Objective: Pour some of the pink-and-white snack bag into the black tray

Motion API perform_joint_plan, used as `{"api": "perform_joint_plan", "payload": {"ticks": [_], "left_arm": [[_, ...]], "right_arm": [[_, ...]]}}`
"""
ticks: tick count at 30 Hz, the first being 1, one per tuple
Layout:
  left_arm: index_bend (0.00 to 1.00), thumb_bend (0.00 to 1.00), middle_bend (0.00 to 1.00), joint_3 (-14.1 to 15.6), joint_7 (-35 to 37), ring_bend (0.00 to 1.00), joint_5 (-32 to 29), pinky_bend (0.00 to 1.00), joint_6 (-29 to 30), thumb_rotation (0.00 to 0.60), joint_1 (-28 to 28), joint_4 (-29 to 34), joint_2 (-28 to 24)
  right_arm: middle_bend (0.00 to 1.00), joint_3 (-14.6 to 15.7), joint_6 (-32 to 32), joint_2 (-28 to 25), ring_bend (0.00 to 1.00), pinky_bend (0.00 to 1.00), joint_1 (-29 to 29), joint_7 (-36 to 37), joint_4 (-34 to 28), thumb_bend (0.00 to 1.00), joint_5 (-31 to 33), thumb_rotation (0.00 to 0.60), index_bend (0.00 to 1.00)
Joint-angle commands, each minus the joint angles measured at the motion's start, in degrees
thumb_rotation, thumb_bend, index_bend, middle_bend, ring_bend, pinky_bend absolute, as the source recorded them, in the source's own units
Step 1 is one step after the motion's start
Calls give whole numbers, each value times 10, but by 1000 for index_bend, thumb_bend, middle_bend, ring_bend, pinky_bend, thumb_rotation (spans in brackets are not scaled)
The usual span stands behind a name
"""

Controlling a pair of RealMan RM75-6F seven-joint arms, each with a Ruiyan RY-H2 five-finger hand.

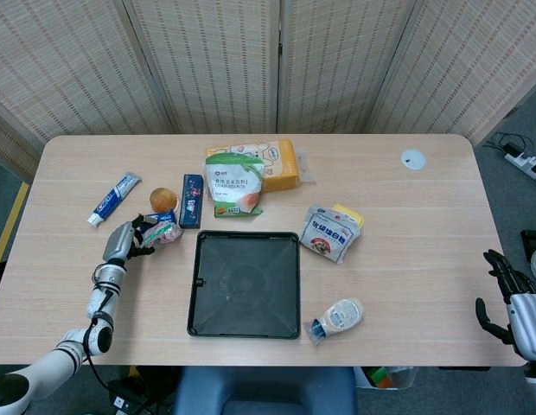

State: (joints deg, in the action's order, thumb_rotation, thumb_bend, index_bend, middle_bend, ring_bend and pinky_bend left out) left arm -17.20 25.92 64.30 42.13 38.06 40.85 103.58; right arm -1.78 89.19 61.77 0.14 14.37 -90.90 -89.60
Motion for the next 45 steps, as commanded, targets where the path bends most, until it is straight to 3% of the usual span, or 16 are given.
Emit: {"api": "perform_joint_plan", "payload": {"ticks": [1,9,18,27,31,37,45], "left_arm": [[260,382,361,-8,-18,597,-11,998,3,600,-1,12,-9],[213,374,341,-30,-49,586,-38,997,5,600,0,52,-39],[217,375,338,-56,-99,585,-86,997,-13,600,20,40,-43],[216,375,339,-58,-103,581,-96,988,-2,600,7,66,-58],[212,375,336,-52,-98,528,-86,949,27,600,-18,106,-81],[214,378,320,-32,-126,410,-57,761,102,600,-62,171,-128],[213,436,253,10,-221,246,-20,377,223,600,-127,251,-189]], "right_arm": [[91,0,0,0,255,199,0,1,1,550,0,600,0],[91,-1,0,1,254,198,0,3,3,550,0,600,0],[91,0,1,1,253,199,-1,5,4,550,0,600,0],[91,-1,3,1,253,199,-3,8,7,550,1,600,0],[91,-1,3,1,253,198,-2,9,7,550,0,600,0],[91,-1,-3,-1,254,198,2,5,6,550,-2,600,0],[91,-1,-30,-14,205,195,15,-12,-7,550,5,600,0]]}}
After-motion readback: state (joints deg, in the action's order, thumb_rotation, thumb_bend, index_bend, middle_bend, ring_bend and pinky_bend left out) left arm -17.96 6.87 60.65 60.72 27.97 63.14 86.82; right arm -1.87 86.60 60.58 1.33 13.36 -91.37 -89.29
